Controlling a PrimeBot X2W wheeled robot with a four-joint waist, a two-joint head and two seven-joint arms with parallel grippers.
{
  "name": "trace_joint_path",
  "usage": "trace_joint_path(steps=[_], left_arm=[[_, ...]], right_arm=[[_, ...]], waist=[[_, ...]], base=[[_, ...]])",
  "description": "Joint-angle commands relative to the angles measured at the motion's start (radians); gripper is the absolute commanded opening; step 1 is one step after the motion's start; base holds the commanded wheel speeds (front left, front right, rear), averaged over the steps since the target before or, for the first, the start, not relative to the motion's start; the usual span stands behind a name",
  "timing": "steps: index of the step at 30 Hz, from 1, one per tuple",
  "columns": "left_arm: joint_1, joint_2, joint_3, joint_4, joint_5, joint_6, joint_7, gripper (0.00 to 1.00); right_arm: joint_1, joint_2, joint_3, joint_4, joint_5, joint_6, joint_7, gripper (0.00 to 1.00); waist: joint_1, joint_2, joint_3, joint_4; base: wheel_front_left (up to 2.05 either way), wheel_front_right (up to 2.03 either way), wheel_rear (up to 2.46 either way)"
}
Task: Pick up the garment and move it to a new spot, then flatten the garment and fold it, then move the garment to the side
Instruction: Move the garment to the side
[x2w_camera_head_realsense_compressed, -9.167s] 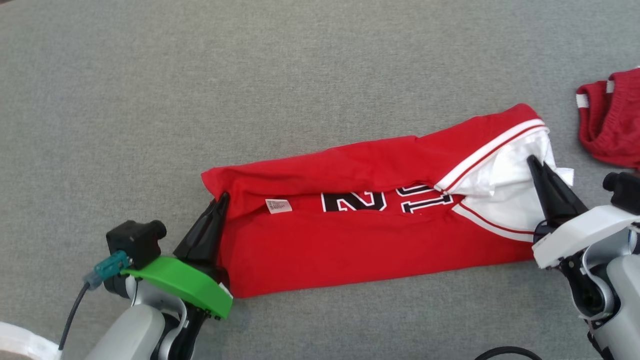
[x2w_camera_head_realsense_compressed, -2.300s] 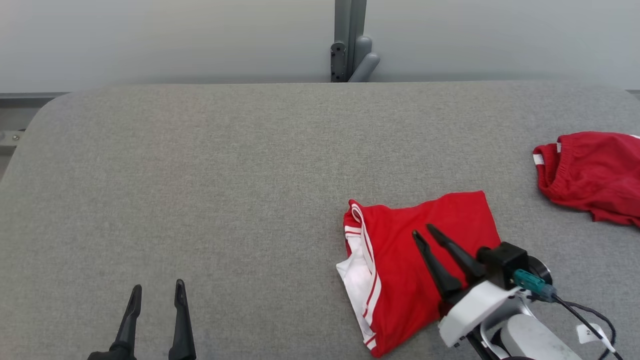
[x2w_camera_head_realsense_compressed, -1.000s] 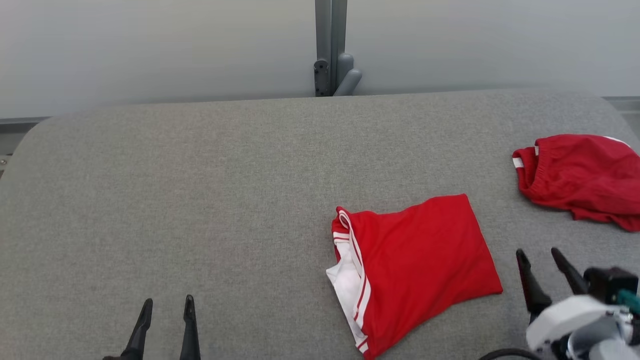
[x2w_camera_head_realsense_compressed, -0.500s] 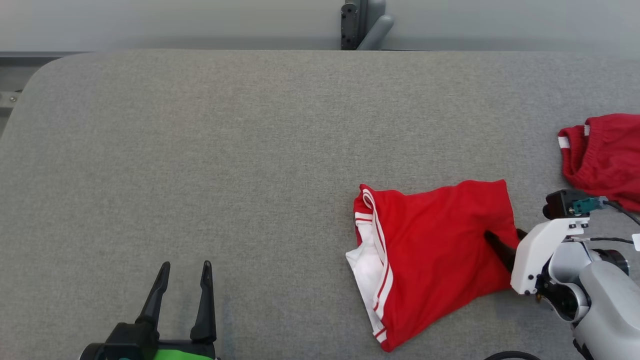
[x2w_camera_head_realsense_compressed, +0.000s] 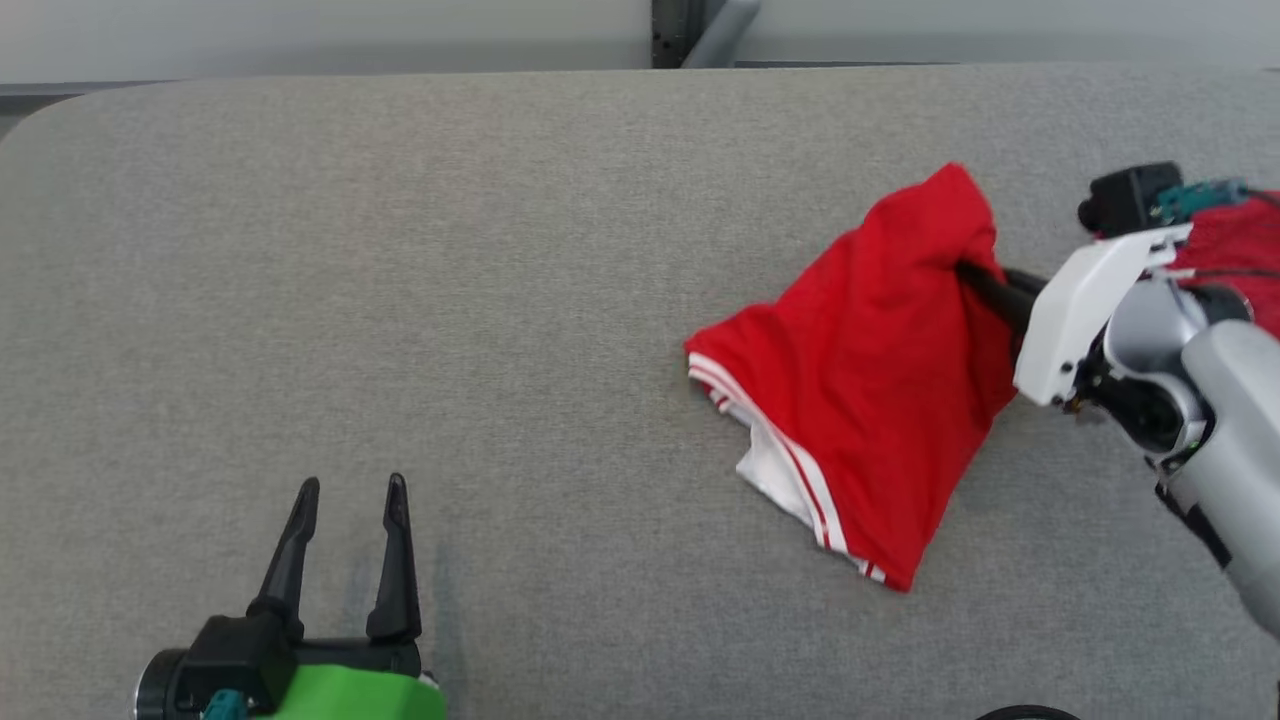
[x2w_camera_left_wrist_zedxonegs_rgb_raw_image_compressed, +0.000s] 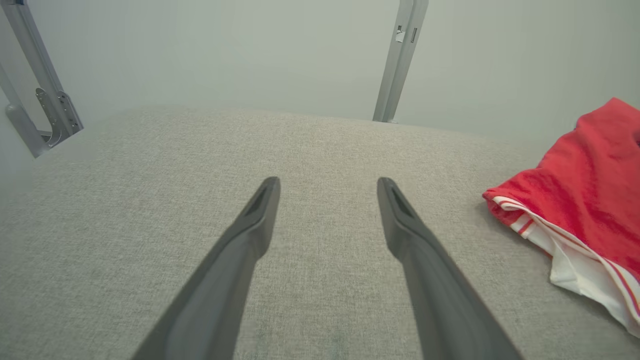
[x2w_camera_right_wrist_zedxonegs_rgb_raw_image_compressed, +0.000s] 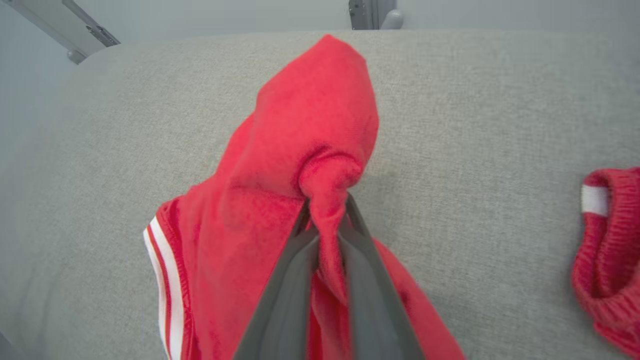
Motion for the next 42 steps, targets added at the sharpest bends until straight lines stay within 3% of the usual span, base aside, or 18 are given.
trace_joint_path(steps=[1,6,12,25,26,27,35,42], left_arm=[[-0.02,0.002,0.004,-0.01,0.005,0.003,0.0,1.0],[-0.062,0.002,0.013,-0.025,0.029,-0.013,0.0,1.0],[-0.1,0.002,0.017,-0.013,0.075,-0.041,0.0,1.0],[-0.095,0.002,0.0,0.005,0.126,-0.072,0.0,1.0],[-0.094,0.002,-0.002,0.007,0.127,-0.073,0.0,1.0],[-0.091,0.002,-0.003,0.009,0.128,-0.074,0.0,1.0],[-0.063,0.002,0.001,0.021,0.112,-0.066,0.0,1.0],[-0.005,0.001,0.009,0.034,0.064,-0.039,0.0,1.0]], right_arm=[[-0.022,-0.012,-0.004,0.007,0.007,-0.001,0.006,0.0],[-0.12,-0.067,-0.041,0.067,-0.001,-0.001,0.009,0.0],[-0.178,-0.12,-0.119,0.134,-0.017,-0.001,-0.038,0.0],[-0.249,-0.15,-0.267,0.343,-0.129,-0.001,-0.166,0.0],[-0.247,-0.144,-0.271,0.369,-0.151,-0.001,-0.185,0.43],[-0.244,-0.138,-0.277,0.395,-0.178,-0.001,-0.209,1.0],[-0.215,-0.094,-0.319,0.542,-0.311,-0.001,-0.384,1.0],[-0.114,-0.076,-0.324,0.498,-0.413,-0.001,-0.6,1.0]], waist=[[0.0,-0.0002,0.053,-0.068],[0.0,-0.0002,0.124,-0.154],[0.0,-0.0002,0.167,-0.213],[0.0,-0.0002,0.18,-0.191],[0.0,-0.0002,0.179,-0.186],[0.0,-0.0002,0.177,-0.18],[0.0,-0.0002,0.14,-0.151],[0.0,-0.0002,0.036,-0.135]], base=[[0.0,0.0,0.0],[0.0,0.0,0.0],[0.0,0.0,0.0],[0.0,0.0,0.0],[0.0,0.0,0.0],[0.0,0.0,0.0],[0.0,0.0,0.0],[0.0,0.0,0.0]])
